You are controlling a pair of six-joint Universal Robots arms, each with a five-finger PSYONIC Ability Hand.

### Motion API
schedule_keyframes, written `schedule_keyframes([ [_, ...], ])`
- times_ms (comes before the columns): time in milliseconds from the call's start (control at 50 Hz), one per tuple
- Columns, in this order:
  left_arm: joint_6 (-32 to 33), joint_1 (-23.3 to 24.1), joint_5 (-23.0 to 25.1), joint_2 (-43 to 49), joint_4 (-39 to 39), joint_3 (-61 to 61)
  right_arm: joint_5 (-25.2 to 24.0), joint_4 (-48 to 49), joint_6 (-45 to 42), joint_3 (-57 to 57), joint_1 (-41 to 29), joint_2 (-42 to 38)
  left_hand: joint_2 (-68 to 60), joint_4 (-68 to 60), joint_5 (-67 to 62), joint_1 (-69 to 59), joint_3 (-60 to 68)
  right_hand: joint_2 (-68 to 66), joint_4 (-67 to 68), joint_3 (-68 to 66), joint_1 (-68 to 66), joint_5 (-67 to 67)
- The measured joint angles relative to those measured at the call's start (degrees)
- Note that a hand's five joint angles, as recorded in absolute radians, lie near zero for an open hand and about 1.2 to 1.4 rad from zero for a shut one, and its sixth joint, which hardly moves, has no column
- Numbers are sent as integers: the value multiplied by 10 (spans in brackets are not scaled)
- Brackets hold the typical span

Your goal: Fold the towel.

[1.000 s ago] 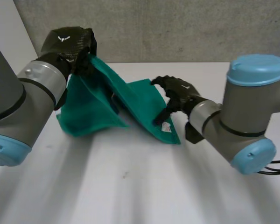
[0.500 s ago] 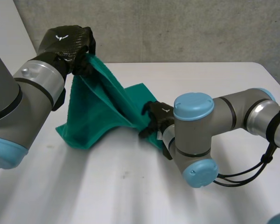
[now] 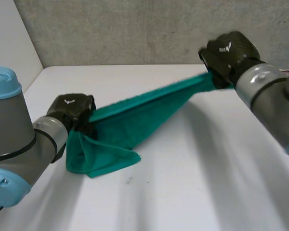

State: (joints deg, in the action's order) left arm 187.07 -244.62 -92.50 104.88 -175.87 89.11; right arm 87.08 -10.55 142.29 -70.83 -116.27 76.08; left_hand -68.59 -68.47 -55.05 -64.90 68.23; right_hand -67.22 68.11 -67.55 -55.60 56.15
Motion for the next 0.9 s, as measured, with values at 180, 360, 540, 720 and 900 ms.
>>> schedule_keyframes([
  [180, 74, 0, 58, 24, 52, 11, 17, -224, -143, -13, -4, -36, 0, 0, 0, 0, 0, 0, 0, 0, 0, 0],
  [360, 144, -2, 52, 133, 47, -94, 38, -176, -133, 53, -7, -173, 0, 0, 0, 0, 0, 0, 2, -1, 0, 3],
  [540, 191, -11, -7, 151, -55, -345, 82, -21, -36, 318, -6, -202, 0, 0, 0, 0, 0, 0, 2, -1, 0, 3],
  [720, 167, -34, -14, 78, -152, -425, 71, 168, 20, 307, 0, -92, 0, 0, 0, 0, 0, 0, 2, -1, 0, 3],
  [900, 108, -67, 66, 39, -61, -276, 45, 157, 21, 103, -6, -47, -1, 0, -9, 0, 1, 0, 2, -1, 0, 6],
])
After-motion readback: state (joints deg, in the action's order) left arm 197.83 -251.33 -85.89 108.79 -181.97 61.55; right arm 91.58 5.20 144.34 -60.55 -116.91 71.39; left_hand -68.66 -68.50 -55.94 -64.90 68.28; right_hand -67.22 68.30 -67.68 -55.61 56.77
